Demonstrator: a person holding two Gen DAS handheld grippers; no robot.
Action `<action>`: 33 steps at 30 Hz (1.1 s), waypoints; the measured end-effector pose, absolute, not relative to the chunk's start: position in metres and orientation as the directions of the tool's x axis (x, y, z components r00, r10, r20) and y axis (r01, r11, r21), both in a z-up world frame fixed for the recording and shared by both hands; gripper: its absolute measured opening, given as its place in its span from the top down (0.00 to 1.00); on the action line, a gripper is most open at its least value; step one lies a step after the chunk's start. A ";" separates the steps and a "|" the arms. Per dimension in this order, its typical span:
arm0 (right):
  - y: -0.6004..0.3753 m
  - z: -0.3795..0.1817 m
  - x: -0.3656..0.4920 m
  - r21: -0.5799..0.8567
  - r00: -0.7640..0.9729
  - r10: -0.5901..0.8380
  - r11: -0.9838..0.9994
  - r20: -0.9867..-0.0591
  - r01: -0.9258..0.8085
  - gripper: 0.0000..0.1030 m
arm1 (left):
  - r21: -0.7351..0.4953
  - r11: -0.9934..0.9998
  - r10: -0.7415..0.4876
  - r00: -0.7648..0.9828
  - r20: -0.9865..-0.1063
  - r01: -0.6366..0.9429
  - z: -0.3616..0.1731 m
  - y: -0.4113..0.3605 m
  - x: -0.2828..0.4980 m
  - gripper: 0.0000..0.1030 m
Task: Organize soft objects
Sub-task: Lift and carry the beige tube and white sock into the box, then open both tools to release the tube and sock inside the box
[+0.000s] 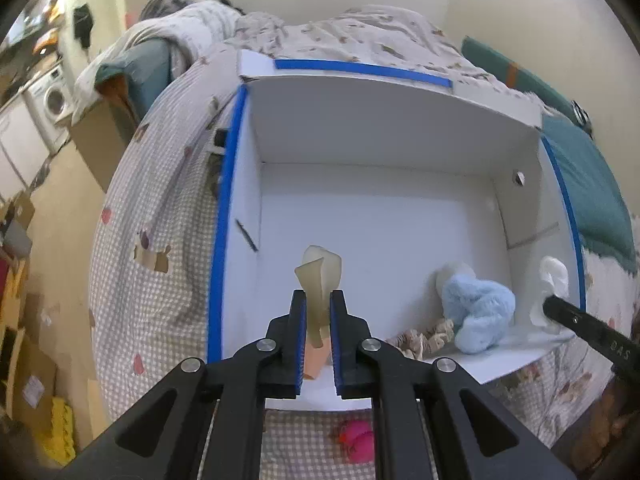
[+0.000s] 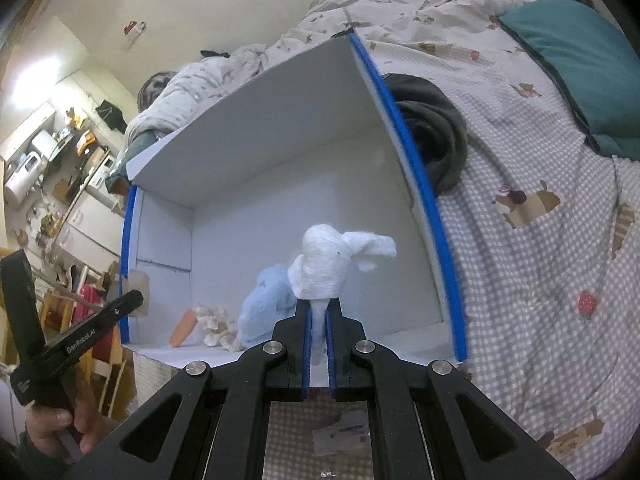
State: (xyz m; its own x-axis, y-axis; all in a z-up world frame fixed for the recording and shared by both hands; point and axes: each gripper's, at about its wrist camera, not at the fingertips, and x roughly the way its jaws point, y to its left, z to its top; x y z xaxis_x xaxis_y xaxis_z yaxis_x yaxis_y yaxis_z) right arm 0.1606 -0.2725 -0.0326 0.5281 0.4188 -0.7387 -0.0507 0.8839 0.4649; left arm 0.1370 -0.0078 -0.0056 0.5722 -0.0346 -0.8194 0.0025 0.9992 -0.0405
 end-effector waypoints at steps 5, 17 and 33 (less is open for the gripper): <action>-0.258 -0.033 0.159 0.419 0.516 0.405 0.903 -0.755 -0.097 0.92 | -0.019 0.999 -0.031 0.576 -0.817 0.028 -0.010 -0.018 0.134 0.86; -0.256 -0.035 0.159 0.398 0.514 0.389 0.912 -0.764 -0.098 0.91 | -0.020 1.000 -0.009 0.579 -0.815 -0.012 -0.013 -0.014 0.131 0.33; -0.268 -0.031 0.159 0.428 0.553 0.378 0.903 -0.743 -0.042 0.17 | -0.001 1.000 0.015 0.587 -0.810 -0.026 -0.010 -0.014 0.129 0.28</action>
State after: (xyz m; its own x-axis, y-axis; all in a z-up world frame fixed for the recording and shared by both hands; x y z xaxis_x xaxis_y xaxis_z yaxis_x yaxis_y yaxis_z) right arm 0.1589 -0.2682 -0.0312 0.5527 0.3780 -0.7428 -0.0425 0.9029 0.4278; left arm 0.1287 -0.0139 -0.0099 0.5866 0.0145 -0.8097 -0.0255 0.9997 -0.0006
